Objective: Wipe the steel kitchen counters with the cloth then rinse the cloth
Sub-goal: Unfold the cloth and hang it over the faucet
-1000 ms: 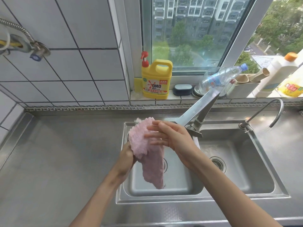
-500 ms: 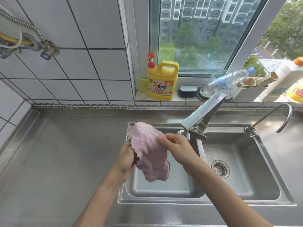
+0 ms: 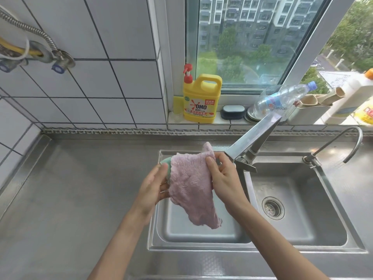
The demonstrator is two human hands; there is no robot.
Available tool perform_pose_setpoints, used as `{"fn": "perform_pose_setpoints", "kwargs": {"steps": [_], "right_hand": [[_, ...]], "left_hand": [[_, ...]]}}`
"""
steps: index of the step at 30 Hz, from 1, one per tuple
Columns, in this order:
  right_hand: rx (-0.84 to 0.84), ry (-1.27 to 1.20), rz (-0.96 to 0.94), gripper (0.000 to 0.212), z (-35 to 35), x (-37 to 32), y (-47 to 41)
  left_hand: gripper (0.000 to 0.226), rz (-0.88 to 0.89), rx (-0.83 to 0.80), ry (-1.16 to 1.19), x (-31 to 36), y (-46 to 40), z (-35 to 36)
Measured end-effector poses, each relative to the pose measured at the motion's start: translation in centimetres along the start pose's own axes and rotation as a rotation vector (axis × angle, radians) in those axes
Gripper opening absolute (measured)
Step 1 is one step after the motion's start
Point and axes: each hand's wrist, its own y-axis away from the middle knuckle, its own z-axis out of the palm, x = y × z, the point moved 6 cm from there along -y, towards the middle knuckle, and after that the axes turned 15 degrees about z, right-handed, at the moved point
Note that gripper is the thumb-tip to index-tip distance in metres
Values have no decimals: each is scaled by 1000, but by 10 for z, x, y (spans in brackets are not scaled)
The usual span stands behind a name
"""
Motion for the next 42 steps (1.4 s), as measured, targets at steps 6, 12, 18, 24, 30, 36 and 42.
{"fn": "perform_pose_setpoints", "kwargs": {"steps": [6,12,18,24,30,36,42], "right_hand": [[156,228,-109,20,-4,-11,-3],[209,161,-101,26,2,-9,-8],[-77,-223,189,18,22,-3,-6],[-249,-223,118,37,22,-9,-1],[44,122,-126,33,18,-20,-3],[179,-47,-104,30,14,-27,-3],[184,-88,-72,34,24,-31,-4]], "left_hand": [[73,101,-12,-38,6,0,-5],[81,95,-46,22,14,1,-17],[69,102,-105,146,18,4,-15],[73,146,-234,65,22,5,-16],[69,114,-90,-214,14,0,-32],[71,-34,10,242,1,10,-31],[53,-162,-65,197,-6,19,-25]]}}
